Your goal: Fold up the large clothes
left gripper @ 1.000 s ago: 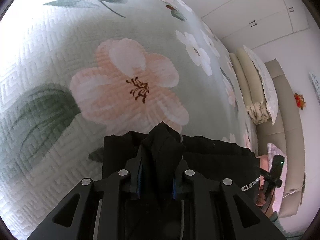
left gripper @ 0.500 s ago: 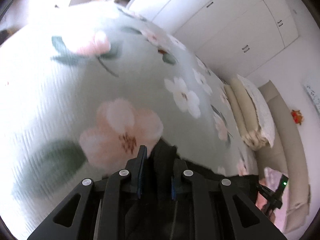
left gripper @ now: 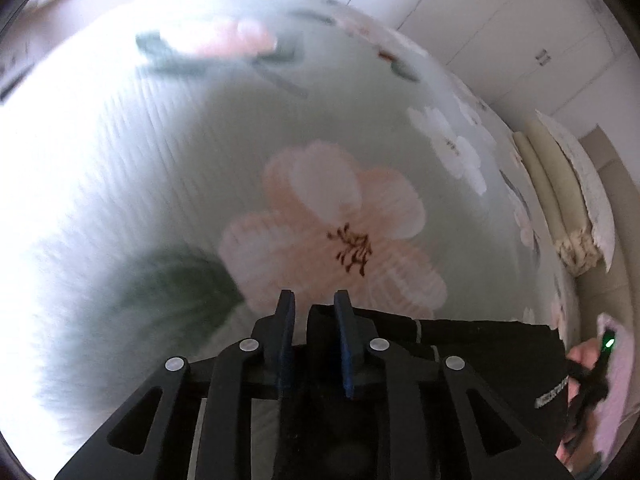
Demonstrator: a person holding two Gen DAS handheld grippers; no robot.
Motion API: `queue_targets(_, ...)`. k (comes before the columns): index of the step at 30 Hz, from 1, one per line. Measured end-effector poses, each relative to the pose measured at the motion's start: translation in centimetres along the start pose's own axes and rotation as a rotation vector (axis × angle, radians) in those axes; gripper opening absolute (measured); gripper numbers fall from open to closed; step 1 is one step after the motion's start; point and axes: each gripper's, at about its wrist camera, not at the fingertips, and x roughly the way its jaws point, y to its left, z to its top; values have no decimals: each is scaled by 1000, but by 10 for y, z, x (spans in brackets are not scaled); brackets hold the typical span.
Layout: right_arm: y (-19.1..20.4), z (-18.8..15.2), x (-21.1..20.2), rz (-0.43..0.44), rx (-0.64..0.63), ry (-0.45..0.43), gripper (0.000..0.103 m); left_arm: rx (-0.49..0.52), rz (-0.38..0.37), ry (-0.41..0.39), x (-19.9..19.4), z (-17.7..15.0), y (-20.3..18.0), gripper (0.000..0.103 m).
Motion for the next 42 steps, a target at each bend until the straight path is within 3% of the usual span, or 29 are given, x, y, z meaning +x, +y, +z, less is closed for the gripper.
queue_targets(4,-10,-10,-68,47,53,-119,50,103,96,-94,-55,2,-11,44)
queue_targets(6,-4,-22,-105,33,34,-167,51,113,107,-116,-82,-5,-12,45)
queue_targets(9,24,-47,-140,96,-28,-184,51,150,9,-108,-113,-33,-35,44)
queue_targets(13,94,-80,-155,221,-147,-120,51,200,-176,-26,-121,-93,-84,44)
queue_targets(15,131,-94,-153,254,-209,-81,51,215,-233,11,-112,-121,-109,44)
queue_targets(17,165,-107,-143,243,-255,-77,51,219,-226,38,-98,-143,-123,44)
queue_targets(22,203,-129,-66,164,-286,67,51,154,-129,140,-38,-172,-112,44)
queue_targets(26,204,-132,-47,140,-268,26,51,197,-64,119,-12,-176,-115,43)
queue_targets(29,201,-124,-47,152,-241,62,51,192,-43,110,-17,-176,-118,44)
queue_targets(32,193,-106,-70,232,-206,93,51,167,-109,97,-42,-175,-110,44)
queue_targets(33,192,-95,-91,265,-202,37,51,154,-140,94,-53,-175,-104,44)
queue_targets(36,207,-69,-121,229,-234,-90,51,95,-196,85,-83,-181,-85,45)
queue_targets(39,230,-44,-86,197,-223,-47,50,45,-181,79,-104,-193,-59,45)
queue_targets(42,250,-51,-24,100,-263,52,49,16,-150,89,-114,-206,-38,45)
